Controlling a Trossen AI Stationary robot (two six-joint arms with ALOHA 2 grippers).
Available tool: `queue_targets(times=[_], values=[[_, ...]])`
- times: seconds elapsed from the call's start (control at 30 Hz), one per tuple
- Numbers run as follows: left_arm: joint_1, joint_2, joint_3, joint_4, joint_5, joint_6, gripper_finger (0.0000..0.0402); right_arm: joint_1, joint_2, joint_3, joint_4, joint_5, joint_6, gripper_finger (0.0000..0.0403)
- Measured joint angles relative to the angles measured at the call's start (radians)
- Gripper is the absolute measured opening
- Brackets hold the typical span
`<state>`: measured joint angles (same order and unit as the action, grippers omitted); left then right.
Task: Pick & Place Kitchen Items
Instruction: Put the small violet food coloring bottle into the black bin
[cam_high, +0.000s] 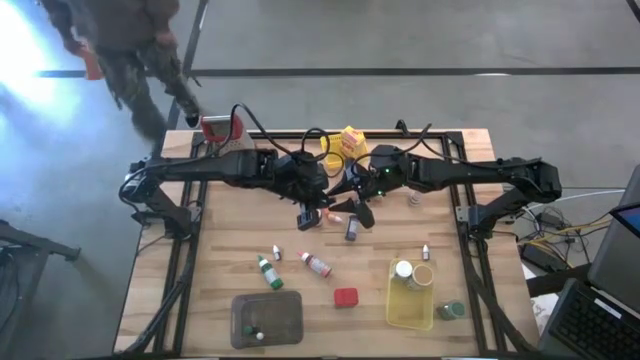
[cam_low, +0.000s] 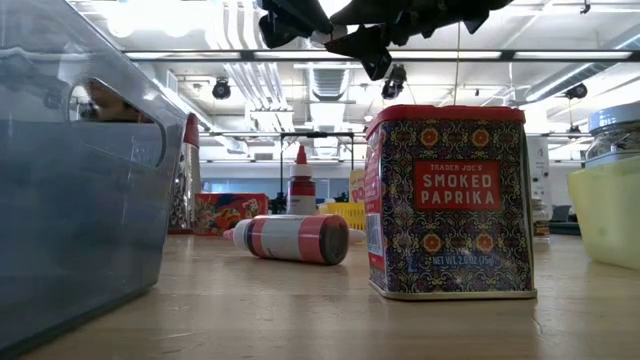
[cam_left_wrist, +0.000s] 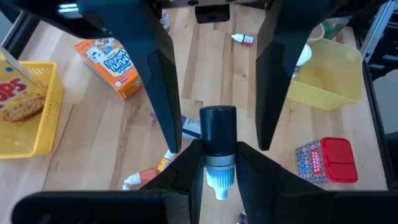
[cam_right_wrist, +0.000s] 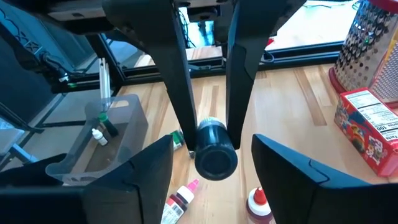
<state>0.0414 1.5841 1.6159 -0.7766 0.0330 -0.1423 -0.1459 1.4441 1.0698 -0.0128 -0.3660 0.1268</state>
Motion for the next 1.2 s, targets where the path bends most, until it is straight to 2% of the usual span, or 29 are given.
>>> queue_targets(times=[1.2], values=[[0.000,0.000,0.000,-0.024,0.000,0.000,0.0085,0.000,0.000,0.005,0.015,0.001,-0.004,0.0115]])
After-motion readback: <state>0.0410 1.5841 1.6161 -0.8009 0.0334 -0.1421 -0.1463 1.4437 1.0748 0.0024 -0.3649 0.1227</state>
